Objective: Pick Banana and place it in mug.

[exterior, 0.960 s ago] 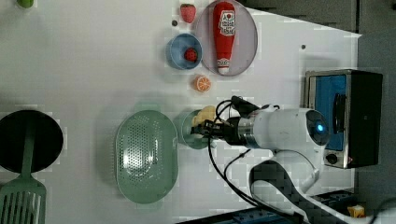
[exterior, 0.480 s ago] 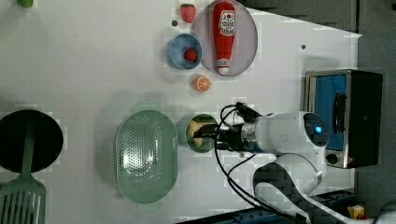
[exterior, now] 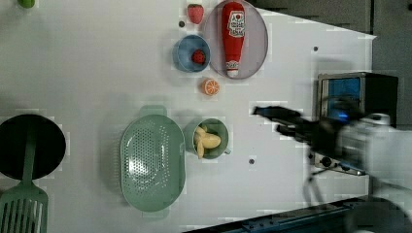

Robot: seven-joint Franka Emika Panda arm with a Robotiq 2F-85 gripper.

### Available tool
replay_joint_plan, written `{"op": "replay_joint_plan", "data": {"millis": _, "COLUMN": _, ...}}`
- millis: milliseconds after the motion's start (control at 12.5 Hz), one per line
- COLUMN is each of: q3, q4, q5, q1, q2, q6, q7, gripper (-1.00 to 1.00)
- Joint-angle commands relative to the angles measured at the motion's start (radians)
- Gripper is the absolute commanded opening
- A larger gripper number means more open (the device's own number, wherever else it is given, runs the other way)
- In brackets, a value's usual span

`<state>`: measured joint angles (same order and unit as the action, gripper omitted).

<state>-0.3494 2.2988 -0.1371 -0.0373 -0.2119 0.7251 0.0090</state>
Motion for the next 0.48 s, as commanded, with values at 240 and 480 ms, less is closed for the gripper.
{"op": "replay_joint_plan", "data": {"millis": 240, "q3": 0.198, "q4": -0.130, "q5": 0.009, "q1": 0.027, "q2": -0.157, "q6": -0.413, "q7": 0.020, "gripper": 1.00}}
{"op": "replay_joint_plan", "data": {"millis": 480, "q3": 0.324, "q4": -0.228, "q5": 0.047, "q1": 0.028, "q2": -0.173, "q6": -0.556, "q7": 0.014, "gripper": 1.00}}
